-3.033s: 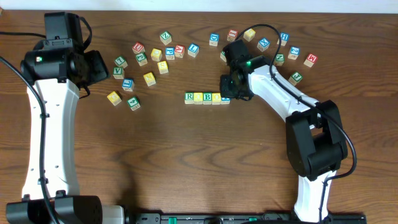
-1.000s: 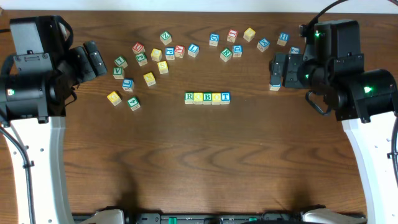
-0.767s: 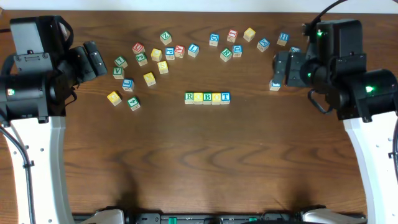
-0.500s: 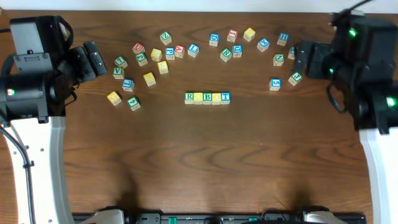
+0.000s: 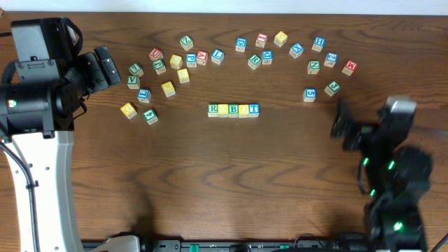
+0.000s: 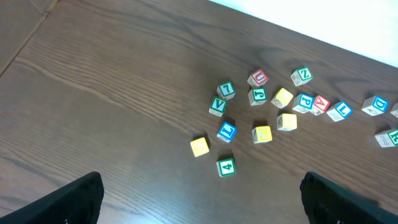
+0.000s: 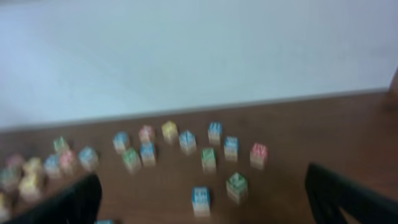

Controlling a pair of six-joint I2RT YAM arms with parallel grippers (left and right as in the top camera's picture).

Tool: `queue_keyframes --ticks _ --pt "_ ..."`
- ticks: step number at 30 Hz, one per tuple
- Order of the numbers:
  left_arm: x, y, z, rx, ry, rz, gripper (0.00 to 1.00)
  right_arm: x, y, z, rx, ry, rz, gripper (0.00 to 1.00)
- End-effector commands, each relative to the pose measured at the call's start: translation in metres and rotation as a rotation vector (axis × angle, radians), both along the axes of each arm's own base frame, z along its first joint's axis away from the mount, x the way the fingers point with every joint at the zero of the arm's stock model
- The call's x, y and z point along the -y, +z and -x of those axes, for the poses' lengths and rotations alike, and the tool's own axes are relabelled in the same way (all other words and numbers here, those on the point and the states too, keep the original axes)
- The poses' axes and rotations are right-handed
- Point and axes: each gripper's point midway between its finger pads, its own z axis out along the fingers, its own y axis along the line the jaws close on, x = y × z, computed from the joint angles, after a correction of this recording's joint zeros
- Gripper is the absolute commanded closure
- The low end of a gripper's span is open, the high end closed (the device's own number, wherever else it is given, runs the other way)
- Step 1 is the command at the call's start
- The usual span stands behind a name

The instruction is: Spell out ROBOT

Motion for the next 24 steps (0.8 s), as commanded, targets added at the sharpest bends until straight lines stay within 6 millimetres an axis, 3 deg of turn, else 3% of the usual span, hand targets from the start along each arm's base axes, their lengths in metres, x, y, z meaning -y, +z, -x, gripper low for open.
queue_keyframes --ticks 1,11,17,24 --pt "-0.002 0.002 -0.001 0.004 0.000 -0.004 0.00 0.004 -0.039 0.022 0.035 -0.012 0.014 0.01" --pt "-0.002 0.002 -0.001 0.004 0.000 -0.004 0.00 0.004 -0.112 0.047 0.110 -0.011 0.012 0.01" --pt "-0.001 0.002 -0.001 0.004 -0.001 -0.004 0.00 0.004 -0.128 0.048 0.090 -0.011 0.012 0.01" --pt "-0.002 0.002 -0.001 0.004 0.000 -0.004 0.00 0.004 -0.128 0.048 0.090 -0.010 0.012 0.01"
